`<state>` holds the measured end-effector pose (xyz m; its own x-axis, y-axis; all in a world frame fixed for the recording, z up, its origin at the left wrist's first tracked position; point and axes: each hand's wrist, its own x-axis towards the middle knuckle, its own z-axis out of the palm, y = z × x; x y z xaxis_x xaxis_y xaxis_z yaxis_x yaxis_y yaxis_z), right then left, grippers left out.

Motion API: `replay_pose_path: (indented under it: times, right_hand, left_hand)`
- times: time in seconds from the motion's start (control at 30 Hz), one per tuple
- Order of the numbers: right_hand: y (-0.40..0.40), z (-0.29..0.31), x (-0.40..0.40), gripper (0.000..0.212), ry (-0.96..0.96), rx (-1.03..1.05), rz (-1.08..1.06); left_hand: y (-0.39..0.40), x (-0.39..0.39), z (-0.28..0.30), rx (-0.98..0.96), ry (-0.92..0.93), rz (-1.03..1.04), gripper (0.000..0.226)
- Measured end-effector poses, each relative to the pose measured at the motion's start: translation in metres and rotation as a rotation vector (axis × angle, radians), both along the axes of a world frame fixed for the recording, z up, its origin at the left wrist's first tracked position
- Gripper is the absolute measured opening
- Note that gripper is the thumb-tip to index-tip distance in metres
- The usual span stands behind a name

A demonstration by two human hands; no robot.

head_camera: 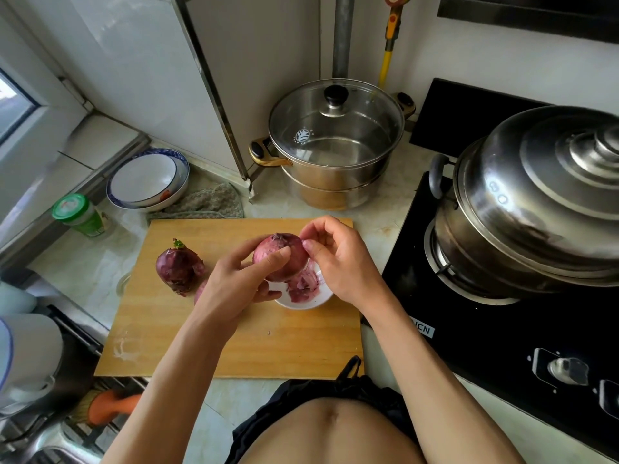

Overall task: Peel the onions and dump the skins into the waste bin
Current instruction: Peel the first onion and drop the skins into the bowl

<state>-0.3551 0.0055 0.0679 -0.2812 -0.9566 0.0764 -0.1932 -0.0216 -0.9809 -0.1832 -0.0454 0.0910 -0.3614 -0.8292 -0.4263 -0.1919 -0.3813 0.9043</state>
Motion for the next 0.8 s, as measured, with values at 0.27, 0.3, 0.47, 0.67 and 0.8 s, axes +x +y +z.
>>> replay_pose_path:
  times: [0.27, 0.3, 0.47, 0.67, 0.8]
  right_hand:
    - [0.001, 0.0, -0.003, 0.017, -0.078, -0.051, 0.018]
    - [0.001, 0.0, -0.004, 0.019, -0.089, -0.052, 0.021]
    - [0.0, 0.003, -0.004, 0.026, -0.105, -0.065, 0.006]
    - [0.001, -0.007, -0.01, 0.016, 0.007, 0.095, -0.061]
    - [0.003, -0.015, -0.011, 0.015, 0.203, 0.202, -0.02]
  left_hand:
    - [0.001, -0.006, 0.003, 0.198, 0.138, 0.037, 0.046]
    - [0.0, -0.007, 0.004, 0.217, 0.157, 0.053, 0.047]
    - [-0.003, -0.008, 0.006, 0.21, 0.174, 0.05, 0.045]
    - [-0.003, 0.0, -0.004, 0.17, 0.101, 0.083, 0.042]
    - [-0.003, 0.01, -0.009, 0.132, 0.034, 0.084, 0.045]
